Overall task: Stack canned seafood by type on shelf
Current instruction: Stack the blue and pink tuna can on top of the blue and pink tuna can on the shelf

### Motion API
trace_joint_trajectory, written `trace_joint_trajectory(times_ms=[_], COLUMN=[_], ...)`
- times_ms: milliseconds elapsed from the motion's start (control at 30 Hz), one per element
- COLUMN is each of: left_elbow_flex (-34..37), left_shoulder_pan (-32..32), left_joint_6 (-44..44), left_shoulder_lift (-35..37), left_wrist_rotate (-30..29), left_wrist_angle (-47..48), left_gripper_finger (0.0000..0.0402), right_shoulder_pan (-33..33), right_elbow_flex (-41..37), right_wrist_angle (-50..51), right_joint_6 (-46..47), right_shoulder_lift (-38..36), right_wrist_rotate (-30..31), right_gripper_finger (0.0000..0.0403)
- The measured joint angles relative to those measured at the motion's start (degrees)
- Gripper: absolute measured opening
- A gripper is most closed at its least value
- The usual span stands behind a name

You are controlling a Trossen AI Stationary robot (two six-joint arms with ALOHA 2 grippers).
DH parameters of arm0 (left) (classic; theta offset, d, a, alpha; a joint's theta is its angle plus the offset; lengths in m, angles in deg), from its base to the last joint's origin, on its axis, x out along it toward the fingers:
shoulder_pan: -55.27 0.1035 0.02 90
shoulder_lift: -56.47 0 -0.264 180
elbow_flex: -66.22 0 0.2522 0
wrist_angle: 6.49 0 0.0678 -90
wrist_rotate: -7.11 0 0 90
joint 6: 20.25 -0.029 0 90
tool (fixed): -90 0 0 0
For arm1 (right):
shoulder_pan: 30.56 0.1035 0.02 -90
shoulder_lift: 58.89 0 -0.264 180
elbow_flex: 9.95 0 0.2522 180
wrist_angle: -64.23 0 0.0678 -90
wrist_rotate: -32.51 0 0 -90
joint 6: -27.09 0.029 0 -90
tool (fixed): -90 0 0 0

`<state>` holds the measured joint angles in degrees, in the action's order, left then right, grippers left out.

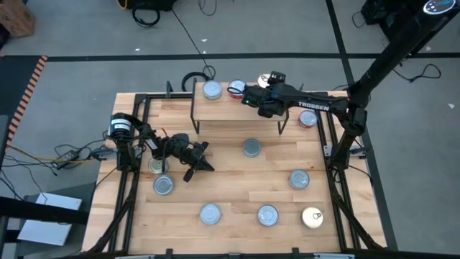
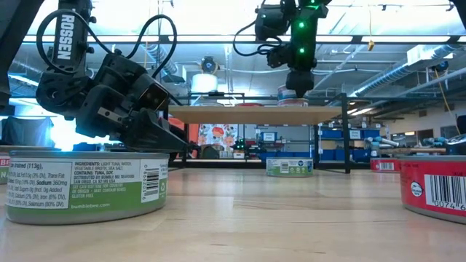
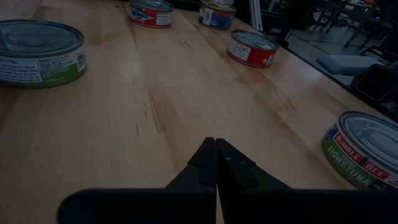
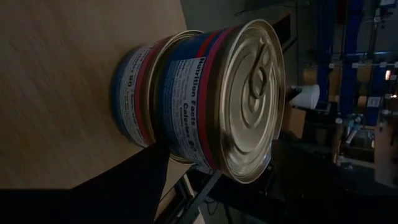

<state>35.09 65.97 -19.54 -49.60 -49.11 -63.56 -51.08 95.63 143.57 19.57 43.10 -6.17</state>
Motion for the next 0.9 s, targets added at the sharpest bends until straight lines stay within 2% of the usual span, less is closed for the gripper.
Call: trace_joint_trajectory(times_ms=[333,500,633,900], left_elbow_flex=[0.0,0.0,0.0,0.0], left_shoulder_pan=[0.0,0.0,0.0,0.0], left_joint_6=[-0.3,-0.3,-0.3,-0.4], left_shoulder_lift=[0.0,0.0,0.0,0.0], left_wrist_rotate=[0.0,0.0,-0.1,-0.1], left_wrist_angle=[0.0,0.0,0.0,0.0], left_gripper_finger=[0.0001,0.0001,0.0001,0.0001], right_shoulder_pan=[9.1,13.0,15.6,21.0], right_elbow_flex=[7.7,8.8,7.4,0.5], right_wrist_angle=[6.4,12.3,15.9,14.4], right_joint_6=[4.3,11.2,17.5,21.3], right_shoulder_lift=[-1.4,-1.6,-1.6,-1.8], right_wrist_rotate=[0.1,-4.5,-9.4,-13.1], right_gripper_finger=[0.0279,0.0262,0.0217,0.0091])
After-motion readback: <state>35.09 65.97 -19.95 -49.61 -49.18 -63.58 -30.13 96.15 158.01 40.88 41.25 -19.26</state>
